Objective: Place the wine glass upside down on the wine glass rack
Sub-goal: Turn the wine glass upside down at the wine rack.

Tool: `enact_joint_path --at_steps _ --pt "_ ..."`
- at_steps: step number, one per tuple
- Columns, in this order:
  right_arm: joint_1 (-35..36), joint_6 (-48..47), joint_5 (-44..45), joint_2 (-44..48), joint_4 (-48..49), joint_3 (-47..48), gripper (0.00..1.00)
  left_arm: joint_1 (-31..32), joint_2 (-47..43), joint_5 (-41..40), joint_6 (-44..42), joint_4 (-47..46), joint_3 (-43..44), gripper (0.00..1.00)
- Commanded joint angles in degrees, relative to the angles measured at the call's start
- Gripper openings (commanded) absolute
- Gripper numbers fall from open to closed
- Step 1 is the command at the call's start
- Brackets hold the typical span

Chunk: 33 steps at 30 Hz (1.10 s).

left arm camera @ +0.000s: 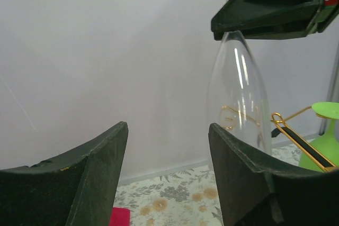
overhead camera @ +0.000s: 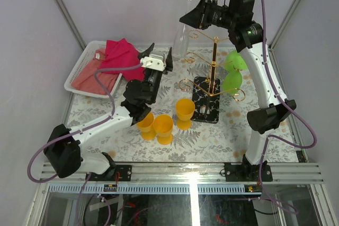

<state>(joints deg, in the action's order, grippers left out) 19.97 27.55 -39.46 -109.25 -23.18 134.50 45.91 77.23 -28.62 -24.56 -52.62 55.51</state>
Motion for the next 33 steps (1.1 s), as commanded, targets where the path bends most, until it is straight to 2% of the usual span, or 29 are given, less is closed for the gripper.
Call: enact_joint_path --at_steps 1,15,25,30,33 --pt "0.78 0.87 -3.88 2.83 8.49 -1.96 0.0 -0.3 1.01 1.76 4.45 2.7 1.73 0.61" --pt "1.55 3.1 -4.22 2.67 14.37 -3.1 0.0 -0.29 3.02 5.51 11.09 5.92 2.91 0.6" --pt "1.58 -2.34 -2.25 2.5 7.33 -0.23 0.0 -0.29 -0.14 -0.17 4.03 1.77 1.27 0.61" --pt "1.61 -4.36 -2.12 2.8 4.85 -0.37 0.0 -0.42 -2.74 -3.77 2.57 1.78 0.26 0.68" --pt "1.55 -5.07 -2.58 3.32 4.1 -0.38 0.0 -1.35 -2.81 -4.98 4.66 4.97 1.81 0.82"
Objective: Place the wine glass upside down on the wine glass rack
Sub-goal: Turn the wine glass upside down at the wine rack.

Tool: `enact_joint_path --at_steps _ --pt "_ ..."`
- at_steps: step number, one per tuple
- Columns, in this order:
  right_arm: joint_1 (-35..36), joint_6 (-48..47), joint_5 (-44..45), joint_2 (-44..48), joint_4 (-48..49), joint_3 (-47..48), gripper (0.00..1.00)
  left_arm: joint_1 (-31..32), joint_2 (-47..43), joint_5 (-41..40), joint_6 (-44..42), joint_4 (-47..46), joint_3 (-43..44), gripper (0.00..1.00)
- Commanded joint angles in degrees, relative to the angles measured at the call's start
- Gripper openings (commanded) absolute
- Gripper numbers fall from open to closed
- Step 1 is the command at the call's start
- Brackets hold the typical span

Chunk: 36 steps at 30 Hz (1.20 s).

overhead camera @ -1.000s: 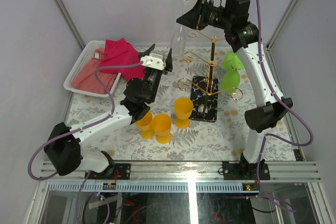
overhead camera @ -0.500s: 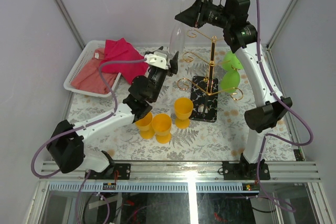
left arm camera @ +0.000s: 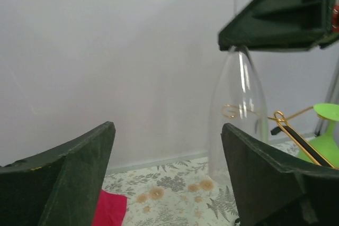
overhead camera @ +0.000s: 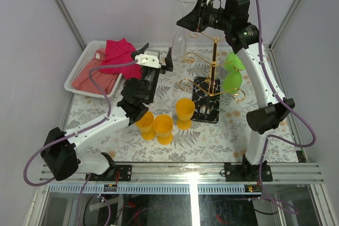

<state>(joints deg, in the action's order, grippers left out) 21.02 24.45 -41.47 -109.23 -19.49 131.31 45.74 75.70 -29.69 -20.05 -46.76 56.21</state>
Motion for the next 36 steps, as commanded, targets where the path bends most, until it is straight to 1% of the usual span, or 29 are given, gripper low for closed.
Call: enact_joint_path --at_steps 1,3,8,15,20,23,31,36 --pt "0.53 -2.17 -0.68 3.52 0.29 2.82 0.0 -1.82 -1.16 -3.45 1.58 1.46 2.16 0.87" --pt "0.49 -2.38 -0.99 3.81 0.28 2.83 0.0 -2.84 -0.48 -2.22 3.92 6.09 4.32 0.91" --pt "0.53 -1.18 -2.72 4.43 1.7 2.7 0.0 -4.29 2.28 -0.61 6.86 14.04 8.2 0.92" --pt "0.58 2.86 -5.3 4.71 6.8 1.27 0.0 -4.95 3.59 2.22 9.95 17.26 8.17 0.92" --pt "0.74 4.52 -5.58 5.07 10.03 -0.59 0.0 -4.95 3.68 5.31 13.23 17.94 7.76 0.92" --pt "0.88 4.64 -5.68 5.05 10.39 -1.1 0.0 -4.91 3.96 6.25 14.68 17.36 7.86 0.91" --pt "1.11 4.63 -5.2 6.1 12.27 -4.27 0.0 -4.93 4.65 8.81 16.45 15.77 9.16 0.91" --pt "1.06 2.79 -3.74 6.67 11.17 -4.76 0.0 -4.95 4.74 9.27 16.48 15.72 9.69 0.91"
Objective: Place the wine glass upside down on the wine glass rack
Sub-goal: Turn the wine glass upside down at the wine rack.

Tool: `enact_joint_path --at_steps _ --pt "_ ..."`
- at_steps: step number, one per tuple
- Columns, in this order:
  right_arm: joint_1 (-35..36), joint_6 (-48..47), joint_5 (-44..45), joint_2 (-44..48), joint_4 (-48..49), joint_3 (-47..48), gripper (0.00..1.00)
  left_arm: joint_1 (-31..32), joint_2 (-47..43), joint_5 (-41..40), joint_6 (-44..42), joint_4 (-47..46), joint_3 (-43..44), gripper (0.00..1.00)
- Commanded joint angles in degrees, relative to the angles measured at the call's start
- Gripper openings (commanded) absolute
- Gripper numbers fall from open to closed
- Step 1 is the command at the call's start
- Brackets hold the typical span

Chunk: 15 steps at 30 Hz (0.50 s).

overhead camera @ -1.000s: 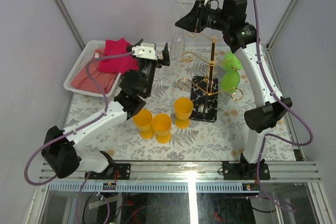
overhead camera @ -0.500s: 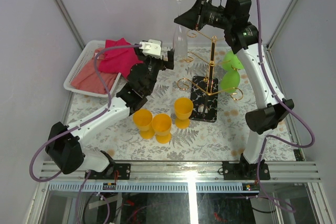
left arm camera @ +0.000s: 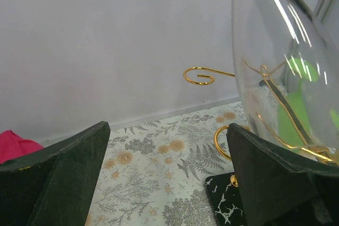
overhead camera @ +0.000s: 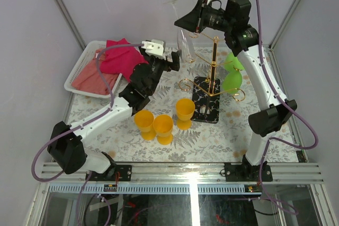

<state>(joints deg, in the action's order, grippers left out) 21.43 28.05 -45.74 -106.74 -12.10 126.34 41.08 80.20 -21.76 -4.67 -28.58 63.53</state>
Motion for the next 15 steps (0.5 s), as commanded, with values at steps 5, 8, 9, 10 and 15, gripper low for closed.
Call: enact_joint_path --at_steps 5,8,9,10,15 --pt "0.63 -4.77 5.9 7.46 2.84 -3.89 0.0 -0.45 -0.6 -1.92 0.69 -2.23 0.51 0.93" --pt "0.66 -8.42 10.67 10.3 1.68 -6.9 0.0 -1.24 -2.22 -3.98 1.46 -2.05 -1.62 0.96" --pt "0.69 -9.41 12.1 11.06 1.62 -7.94 0.0 -1.53 -2.77 -4.3 1.62 -1.87 -2.3 0.96" --pt "0.65 -10.36 13.37 12.44 1.59 -8.84 0.0 -1.85 -3.34 -4.69 1.68 -1.89 -3.0 0.97" --pt "0.64 -13.56 18.26 17.03 1.42 -12.69 0.0 -3.63 -4.95 -5.92 1.01 -1.85 -5.13 1.0"
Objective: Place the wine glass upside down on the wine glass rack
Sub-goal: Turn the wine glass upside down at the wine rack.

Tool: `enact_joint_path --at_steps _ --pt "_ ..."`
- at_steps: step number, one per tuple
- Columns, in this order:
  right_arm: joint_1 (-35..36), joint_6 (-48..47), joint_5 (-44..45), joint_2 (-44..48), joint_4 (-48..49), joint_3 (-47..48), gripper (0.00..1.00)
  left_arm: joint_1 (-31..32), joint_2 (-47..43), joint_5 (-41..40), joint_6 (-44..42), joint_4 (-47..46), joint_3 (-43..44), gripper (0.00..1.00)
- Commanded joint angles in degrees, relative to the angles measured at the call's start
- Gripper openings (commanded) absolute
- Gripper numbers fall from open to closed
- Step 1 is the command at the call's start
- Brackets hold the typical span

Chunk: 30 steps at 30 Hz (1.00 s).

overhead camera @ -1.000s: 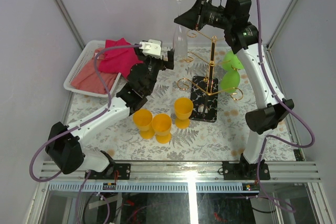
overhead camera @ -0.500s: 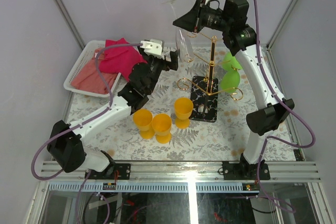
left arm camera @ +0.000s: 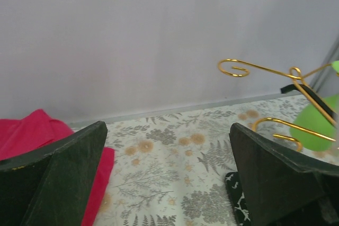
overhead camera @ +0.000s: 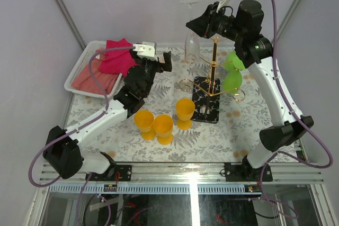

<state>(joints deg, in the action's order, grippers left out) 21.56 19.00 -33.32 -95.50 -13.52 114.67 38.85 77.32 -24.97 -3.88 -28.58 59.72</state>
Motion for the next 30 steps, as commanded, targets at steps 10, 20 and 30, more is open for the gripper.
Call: enact_joint_path --at_steps 10,20,30 --pt "0.5 -8.25 9.68 19.08 -2.64 -13.55 0.0 -4.67 -0.7 -1.3 -0.75 -2.29 -0.2 1.0" --pt "0.54 -8.03 -2.04 33.92 -7.07 -29.27 0.0 -6.34 2.77 2.73 -0.33 -1.15 2.79 1.0" --pt "0.58 -3.98 -5.31 42.28 -11.19 -36.07 0.0 -6.84 3.63 5.03 0.5 -0.79 3.12 1.0"
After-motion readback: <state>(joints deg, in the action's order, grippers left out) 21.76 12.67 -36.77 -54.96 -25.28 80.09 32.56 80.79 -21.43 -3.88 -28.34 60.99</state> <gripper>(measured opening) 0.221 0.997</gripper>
